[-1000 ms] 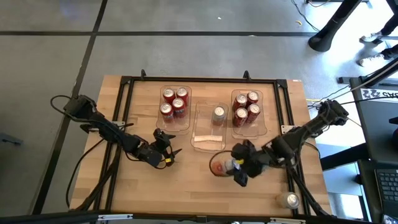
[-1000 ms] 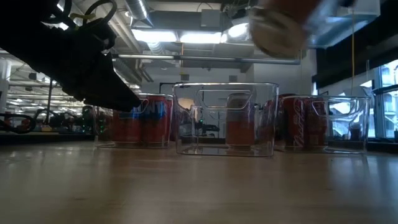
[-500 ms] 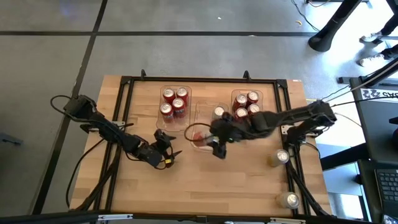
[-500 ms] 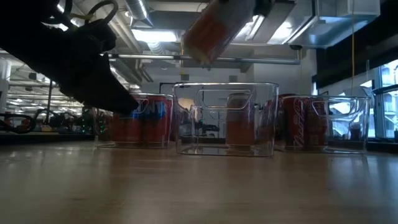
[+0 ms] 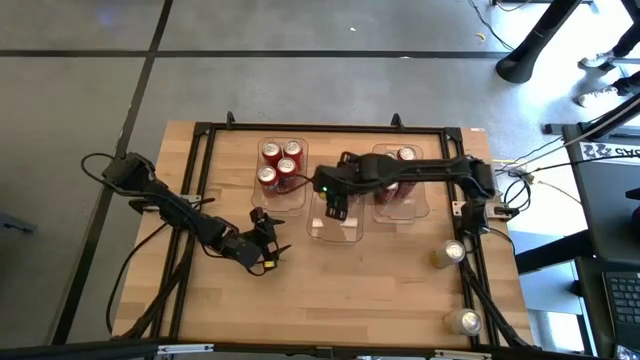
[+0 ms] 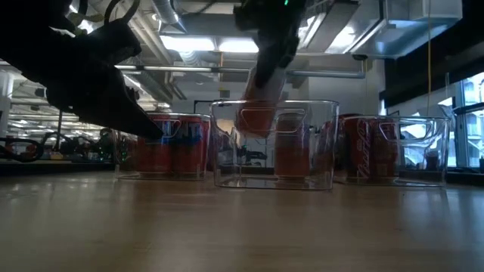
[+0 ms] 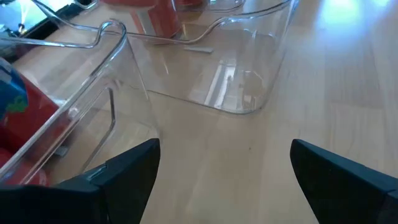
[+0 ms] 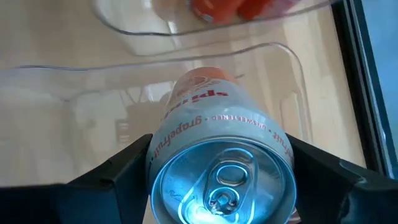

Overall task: Sort soda cans
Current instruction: Put the orange white soda can into the center transparent bin

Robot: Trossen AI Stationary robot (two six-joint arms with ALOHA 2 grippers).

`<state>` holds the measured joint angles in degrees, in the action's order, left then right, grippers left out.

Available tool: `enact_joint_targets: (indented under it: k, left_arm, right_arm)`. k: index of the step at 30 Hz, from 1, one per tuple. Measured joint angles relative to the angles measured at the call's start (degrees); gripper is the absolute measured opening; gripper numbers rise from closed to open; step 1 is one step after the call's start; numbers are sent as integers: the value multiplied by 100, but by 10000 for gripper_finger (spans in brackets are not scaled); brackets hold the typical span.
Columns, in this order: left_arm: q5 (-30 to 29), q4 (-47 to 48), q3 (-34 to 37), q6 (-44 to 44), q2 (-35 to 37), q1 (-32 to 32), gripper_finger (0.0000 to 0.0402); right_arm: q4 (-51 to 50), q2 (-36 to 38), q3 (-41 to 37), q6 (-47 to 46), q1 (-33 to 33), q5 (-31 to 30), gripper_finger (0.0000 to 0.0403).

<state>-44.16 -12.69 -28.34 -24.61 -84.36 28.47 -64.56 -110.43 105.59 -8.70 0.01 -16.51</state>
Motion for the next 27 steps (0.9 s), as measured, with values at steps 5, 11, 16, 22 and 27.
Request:
enact_joint_targets:
  k: [5,11,16,22,27]
  left_arm:
    - [-2,4,0,110,0,0,347]
    - [-4,2,0,500,0,-2,347]
    - [-4,-6,0,587,0,-2,347]
    - [-7,2,0,562,0,-2,347]
    - [-7,2,0,560,0,-2,347]
  right_arm:
    - [4,-253,6,169,-277,-1,293]
    - [151,-470,6,316,-472,13,293]
    - [298,-670,6,327,-583,110,293]
    - [351,-846,6,413,-619,168,293]
    - [393,-921,4,423,-629,176,315]
